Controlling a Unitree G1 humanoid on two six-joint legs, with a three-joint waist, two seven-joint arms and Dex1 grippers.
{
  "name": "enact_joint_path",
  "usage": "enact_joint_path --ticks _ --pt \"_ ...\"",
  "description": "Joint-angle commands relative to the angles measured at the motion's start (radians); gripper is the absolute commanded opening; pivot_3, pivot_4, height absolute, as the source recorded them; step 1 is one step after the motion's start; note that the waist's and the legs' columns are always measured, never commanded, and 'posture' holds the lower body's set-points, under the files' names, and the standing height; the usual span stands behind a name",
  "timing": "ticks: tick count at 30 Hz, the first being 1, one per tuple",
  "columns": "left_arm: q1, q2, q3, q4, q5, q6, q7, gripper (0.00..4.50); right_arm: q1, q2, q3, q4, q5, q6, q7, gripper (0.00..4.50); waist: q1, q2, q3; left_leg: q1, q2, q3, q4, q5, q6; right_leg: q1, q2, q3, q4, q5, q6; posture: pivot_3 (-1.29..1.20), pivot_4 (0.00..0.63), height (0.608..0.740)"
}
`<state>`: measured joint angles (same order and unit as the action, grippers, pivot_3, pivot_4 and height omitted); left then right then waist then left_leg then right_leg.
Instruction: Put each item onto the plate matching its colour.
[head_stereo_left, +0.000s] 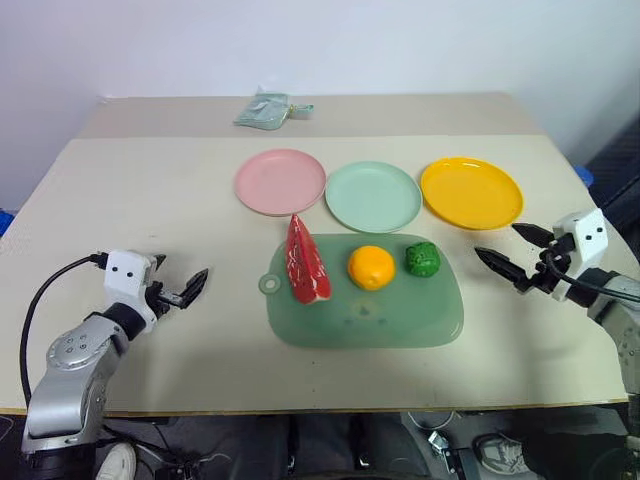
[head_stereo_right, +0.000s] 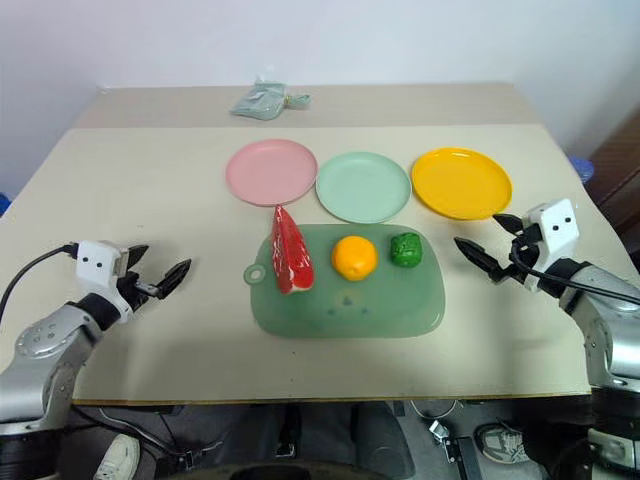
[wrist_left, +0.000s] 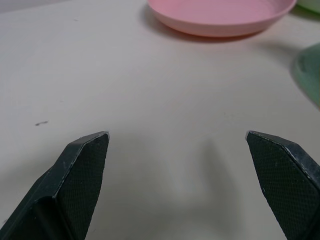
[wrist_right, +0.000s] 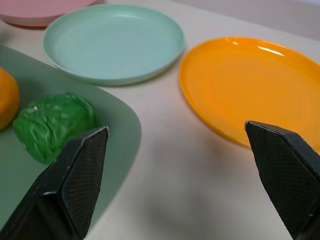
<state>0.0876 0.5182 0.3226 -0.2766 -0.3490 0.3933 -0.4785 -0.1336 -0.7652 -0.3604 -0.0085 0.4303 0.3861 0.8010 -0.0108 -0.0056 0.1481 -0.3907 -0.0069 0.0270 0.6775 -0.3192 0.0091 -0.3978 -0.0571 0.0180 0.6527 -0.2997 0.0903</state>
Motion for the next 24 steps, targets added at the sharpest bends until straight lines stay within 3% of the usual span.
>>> enact_joint_path --ticks 1,13,20,24 --pt "0.009 -0.010 0.025 -0.067 -0.012 0.015 0.033 4.50 -0.029 -0.008 -0.003 0.010 -0.005 -0.025 0.007 4.50 0.001 0.000 0.000 0.000 0.000 0.000 0.000 0.000 0.000 0.000 0.000 0.000 0.000 0.000 0.000 0.00 0.150 0.740" --pt "-0.086 -0.042 -0.082 -0.150 0.041 0.137 0.152 4.50 -0.016 0.041 0.011 -0.028 -0.046 -0.052 -0.095 4.50 -0.001 0.000 0.000 0.000 0.000 0.000 0.000 0.000 0.000 0.000 0.000 -0.001 0.000 0.000 0.000 0.00 0.150 0.740" --pt "-0.305 -0.122 -0.189 -0.254 -0.010 0.261 0.208 4.50 -0.005 0.086 0.041 -0.111 -0.060 -0.059 -0.136 4.50 0.006 0.000 0.000 -0.001 0.000 0.000 0.001 0.000 0.000 0.000 0.000 -0.001 0.000 0.000 0.000 0.00 0.150 0.740" --pt "-0.431 -0.183 -0.233 -0.312 -0.067 0.429 0.263 4.50 0.032 0.058 0.028 -0.262 0.021 0.010 -0.083 4.50 0.005 0.000 0.000 -0.001 -0.001 0.000 0.002 0.001 -0.002 0.000 0.000 -0.001 0.001 0.000 0.001 0.00 0.150 0.740"
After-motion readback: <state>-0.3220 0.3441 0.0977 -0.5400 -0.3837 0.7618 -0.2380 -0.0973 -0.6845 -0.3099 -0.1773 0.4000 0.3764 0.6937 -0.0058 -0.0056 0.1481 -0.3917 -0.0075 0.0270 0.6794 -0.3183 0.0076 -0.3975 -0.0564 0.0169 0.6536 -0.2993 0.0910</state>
